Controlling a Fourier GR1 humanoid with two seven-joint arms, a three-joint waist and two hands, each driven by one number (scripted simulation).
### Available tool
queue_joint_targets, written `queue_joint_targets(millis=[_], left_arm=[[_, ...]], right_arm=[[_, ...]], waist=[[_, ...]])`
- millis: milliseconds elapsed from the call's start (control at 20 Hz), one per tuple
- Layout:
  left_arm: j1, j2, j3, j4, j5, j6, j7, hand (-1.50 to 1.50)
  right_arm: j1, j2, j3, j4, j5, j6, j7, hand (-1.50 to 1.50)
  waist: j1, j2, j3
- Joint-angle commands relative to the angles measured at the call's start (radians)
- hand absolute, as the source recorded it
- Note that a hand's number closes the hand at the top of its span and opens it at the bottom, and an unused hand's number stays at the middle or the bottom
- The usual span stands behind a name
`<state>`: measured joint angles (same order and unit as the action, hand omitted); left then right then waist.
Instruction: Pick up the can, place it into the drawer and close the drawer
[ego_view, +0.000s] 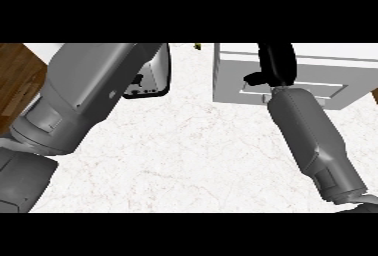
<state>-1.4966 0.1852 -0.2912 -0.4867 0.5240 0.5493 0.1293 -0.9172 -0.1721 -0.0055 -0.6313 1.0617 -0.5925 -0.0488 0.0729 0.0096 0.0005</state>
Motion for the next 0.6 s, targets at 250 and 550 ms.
queue_joint_targets(millis=[250, 550], left_arm=[[0.131, 0.055, -0.026, -0.158, -0.013, -0.032, 0.037, -1.50], [0.165, 0.083, -0.036, -0.237, -0.017, -0.040, 0.099, -1.50]], right_arm=[[-0.189, -0.032, -0.065, 0.218, 0.016, -0.086, -0.001, -1.50], [-0.272, -0.016, -0.091, 0.272, -0.007, -0.080, -0.030, -1.50]], waist=[[0.052, 0.005, 0.000], [0.049, 0.005, 0.000]])
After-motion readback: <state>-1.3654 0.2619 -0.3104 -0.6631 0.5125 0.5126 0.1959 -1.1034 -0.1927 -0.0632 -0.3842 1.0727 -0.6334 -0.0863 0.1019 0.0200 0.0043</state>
